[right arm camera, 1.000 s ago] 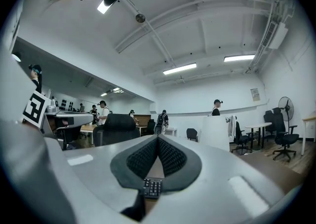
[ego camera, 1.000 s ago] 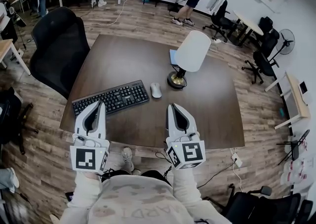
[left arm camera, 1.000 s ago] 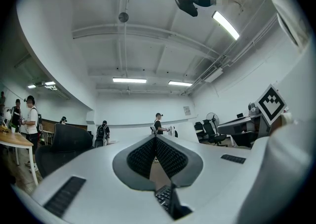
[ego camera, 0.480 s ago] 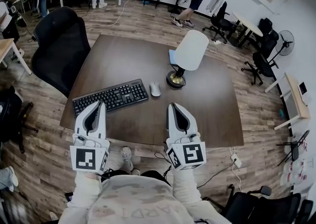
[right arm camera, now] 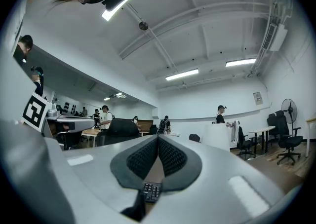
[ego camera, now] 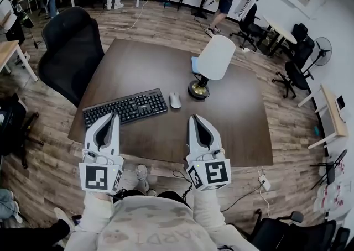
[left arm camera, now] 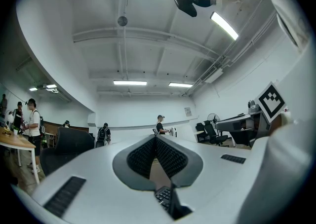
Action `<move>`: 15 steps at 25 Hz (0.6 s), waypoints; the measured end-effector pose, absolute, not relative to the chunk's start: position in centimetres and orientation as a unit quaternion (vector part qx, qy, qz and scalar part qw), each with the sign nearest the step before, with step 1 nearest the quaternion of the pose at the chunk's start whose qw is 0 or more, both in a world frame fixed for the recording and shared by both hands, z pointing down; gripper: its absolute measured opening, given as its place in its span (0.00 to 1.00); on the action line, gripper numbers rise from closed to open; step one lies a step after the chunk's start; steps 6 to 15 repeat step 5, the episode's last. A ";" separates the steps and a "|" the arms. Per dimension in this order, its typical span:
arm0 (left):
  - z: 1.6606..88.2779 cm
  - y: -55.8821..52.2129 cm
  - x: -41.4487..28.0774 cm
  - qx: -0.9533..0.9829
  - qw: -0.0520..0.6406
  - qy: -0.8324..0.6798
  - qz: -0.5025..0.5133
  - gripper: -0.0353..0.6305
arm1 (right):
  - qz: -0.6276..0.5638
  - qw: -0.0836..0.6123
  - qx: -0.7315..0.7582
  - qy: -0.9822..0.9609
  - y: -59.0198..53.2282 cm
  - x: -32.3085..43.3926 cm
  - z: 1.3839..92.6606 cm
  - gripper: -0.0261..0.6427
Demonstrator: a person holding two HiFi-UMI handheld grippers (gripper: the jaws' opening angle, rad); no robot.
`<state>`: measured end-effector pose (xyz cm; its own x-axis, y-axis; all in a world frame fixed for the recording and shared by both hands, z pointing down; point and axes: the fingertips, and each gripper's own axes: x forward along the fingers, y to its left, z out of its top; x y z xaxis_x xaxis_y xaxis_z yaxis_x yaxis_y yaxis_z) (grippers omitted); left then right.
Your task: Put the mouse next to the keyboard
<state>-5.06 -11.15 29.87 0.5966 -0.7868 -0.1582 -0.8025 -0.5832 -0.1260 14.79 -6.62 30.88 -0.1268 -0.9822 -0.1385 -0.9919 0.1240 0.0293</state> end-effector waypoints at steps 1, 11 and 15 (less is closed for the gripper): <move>29.9 -11.0 -5.1 -0.889 0.092 0.447 0.042 0.06 | 0.057 0.044 -0.660 0.748 -6.5 14.8 30.9 0.05; 29.8 -10.8 -5.1 -0.888 0.093 0.448 0.043 0.06 | 0.056 0.048 -0.658 0.749 -6.3 14.7 30.9 0.05; 29.8 -10.8 -5.1 -0.888 0.093 0.448 0.043 0.06 | 0.056 0.048 -0.658 0.749 -6.3 14.7 30.9 0.05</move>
